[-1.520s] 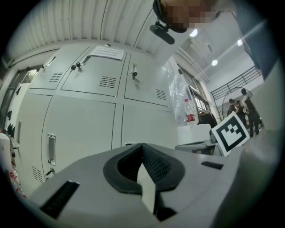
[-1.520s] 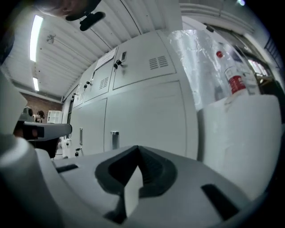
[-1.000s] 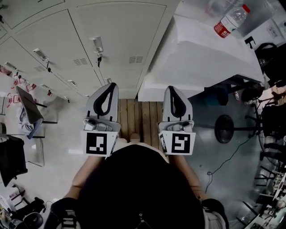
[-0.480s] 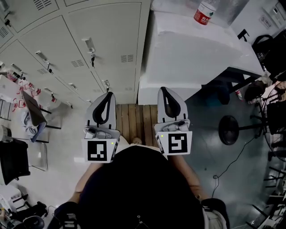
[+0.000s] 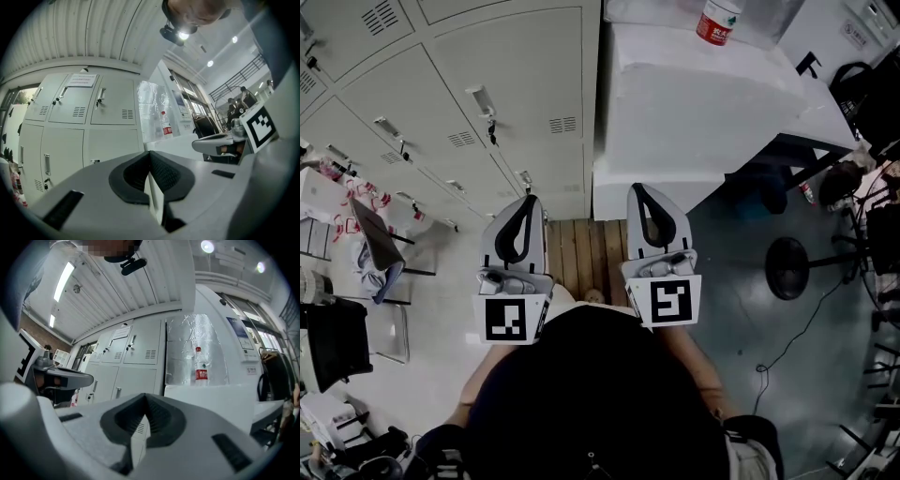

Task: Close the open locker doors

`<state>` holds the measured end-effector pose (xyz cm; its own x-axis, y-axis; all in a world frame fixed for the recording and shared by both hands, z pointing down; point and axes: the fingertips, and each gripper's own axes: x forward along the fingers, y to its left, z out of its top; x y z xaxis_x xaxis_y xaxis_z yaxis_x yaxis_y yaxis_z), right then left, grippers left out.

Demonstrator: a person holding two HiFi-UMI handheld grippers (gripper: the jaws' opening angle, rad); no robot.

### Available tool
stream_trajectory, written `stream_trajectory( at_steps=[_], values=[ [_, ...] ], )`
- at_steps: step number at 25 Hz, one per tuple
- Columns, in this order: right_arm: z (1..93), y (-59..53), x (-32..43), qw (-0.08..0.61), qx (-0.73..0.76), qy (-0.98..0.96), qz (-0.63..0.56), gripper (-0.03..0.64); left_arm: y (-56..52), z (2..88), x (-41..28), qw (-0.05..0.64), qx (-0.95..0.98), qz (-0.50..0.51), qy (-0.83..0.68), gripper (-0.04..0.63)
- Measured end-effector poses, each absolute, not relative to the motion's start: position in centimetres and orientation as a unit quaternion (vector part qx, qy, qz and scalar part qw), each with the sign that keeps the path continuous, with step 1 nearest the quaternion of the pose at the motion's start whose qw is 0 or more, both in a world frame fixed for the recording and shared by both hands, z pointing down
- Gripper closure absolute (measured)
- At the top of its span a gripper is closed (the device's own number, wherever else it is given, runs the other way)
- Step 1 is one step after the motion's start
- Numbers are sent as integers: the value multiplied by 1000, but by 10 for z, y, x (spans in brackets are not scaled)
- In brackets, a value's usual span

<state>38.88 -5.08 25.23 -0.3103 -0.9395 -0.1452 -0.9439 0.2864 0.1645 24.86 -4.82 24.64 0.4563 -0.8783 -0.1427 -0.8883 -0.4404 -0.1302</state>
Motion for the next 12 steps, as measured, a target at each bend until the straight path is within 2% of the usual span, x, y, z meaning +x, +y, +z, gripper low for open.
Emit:
stream_trajectory(
  at_steps=[12],
  values=[
    [257, -53, 389, 14, -587, 803, 106, 615, -52, 247, 250, 104, -847, 18, 521, 594]
  ],
)
